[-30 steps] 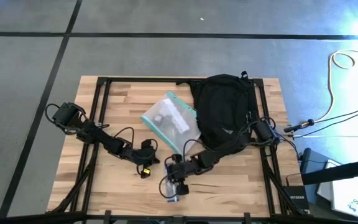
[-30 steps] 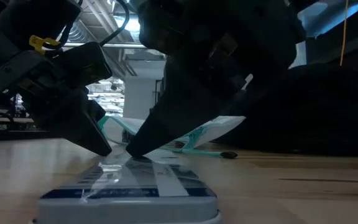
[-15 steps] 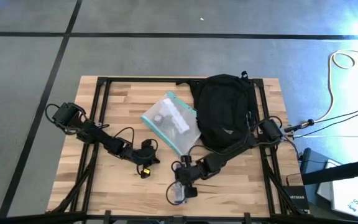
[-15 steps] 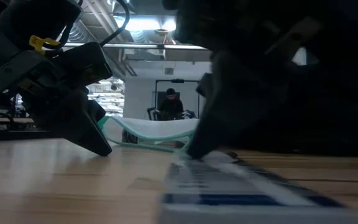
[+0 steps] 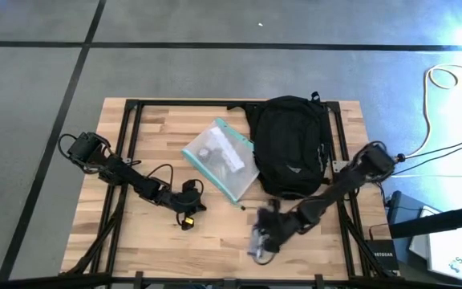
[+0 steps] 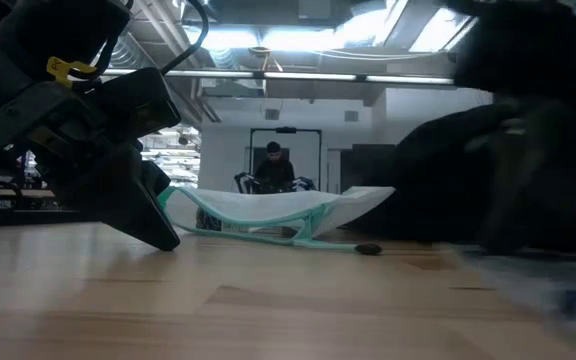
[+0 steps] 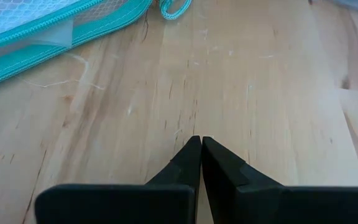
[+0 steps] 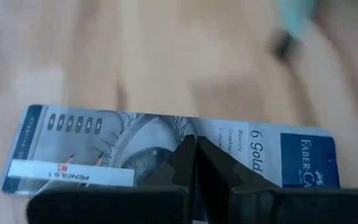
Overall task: Unpack backpack
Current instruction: Remove the gray pencil box from the transparent zipper bag, then remove the blue earphones zip bag from the transparent zipper bag
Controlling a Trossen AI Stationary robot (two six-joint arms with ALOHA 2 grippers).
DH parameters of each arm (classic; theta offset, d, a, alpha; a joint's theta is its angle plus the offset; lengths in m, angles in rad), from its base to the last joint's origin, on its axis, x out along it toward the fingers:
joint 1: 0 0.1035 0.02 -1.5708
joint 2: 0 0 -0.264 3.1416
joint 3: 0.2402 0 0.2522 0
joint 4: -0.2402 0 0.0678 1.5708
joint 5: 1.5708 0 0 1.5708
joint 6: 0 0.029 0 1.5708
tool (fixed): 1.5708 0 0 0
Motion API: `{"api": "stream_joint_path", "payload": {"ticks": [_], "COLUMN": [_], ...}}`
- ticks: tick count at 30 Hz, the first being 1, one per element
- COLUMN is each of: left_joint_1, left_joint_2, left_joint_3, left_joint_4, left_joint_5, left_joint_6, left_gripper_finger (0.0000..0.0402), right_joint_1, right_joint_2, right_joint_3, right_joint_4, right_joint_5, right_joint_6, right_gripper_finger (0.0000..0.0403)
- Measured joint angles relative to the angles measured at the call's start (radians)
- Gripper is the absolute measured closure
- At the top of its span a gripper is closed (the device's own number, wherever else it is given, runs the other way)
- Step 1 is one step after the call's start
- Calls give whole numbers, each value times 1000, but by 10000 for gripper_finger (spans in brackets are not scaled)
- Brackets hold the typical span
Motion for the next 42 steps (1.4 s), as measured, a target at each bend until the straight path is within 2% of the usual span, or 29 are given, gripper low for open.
{"api": "stream_joint_path", "payload": {"ticks": [6,11,17,22,25,29,34,36,38,40,42], "left_joint_1": [0,0,0,0,1,2,0,0,0,0,-1], "left_joint_2": [0,0,0,0,0,0,0,0,0,0,0], "left_joint_3": [0,0,0,0,0,0,0,0,0,0,0], "left_joint_4": [1,1,1,1,2,4,4,4,3,0,-1], "left_joint_5": [-11,-12,-15,-16,-16,-17,-19,-20,-20,-20,-19], "left_joint_6": [8,8,8,8,8,22,23,26,34,44,88], "left_gripper_finger": [402,402,402,402,402,402,402,402,402,402,402], "right_joint_1": [102,169,221,235,210,130,-33,-106,-182,-251,-296], "right_joint_2": [-146,-194,-233,-238,-238,-233,-191,-159,-113,-58,6], "right_joint_3": [-167,-193,-180,-70,12,86,114,114,114,126,171], "right_joint_4": [-86,-288,-334,-317,-260,-177,-91,-40,36,129,192], "right_joint_5": [144,179,179,178,194,232,246,205,119,-10,-62], "right_joint_6": [307,598,658,576,462,221,-68,-153,-233,-313,-401], "right_gripper_finger": [403,403,403,403,403,401,401,396,382,358,327]}}
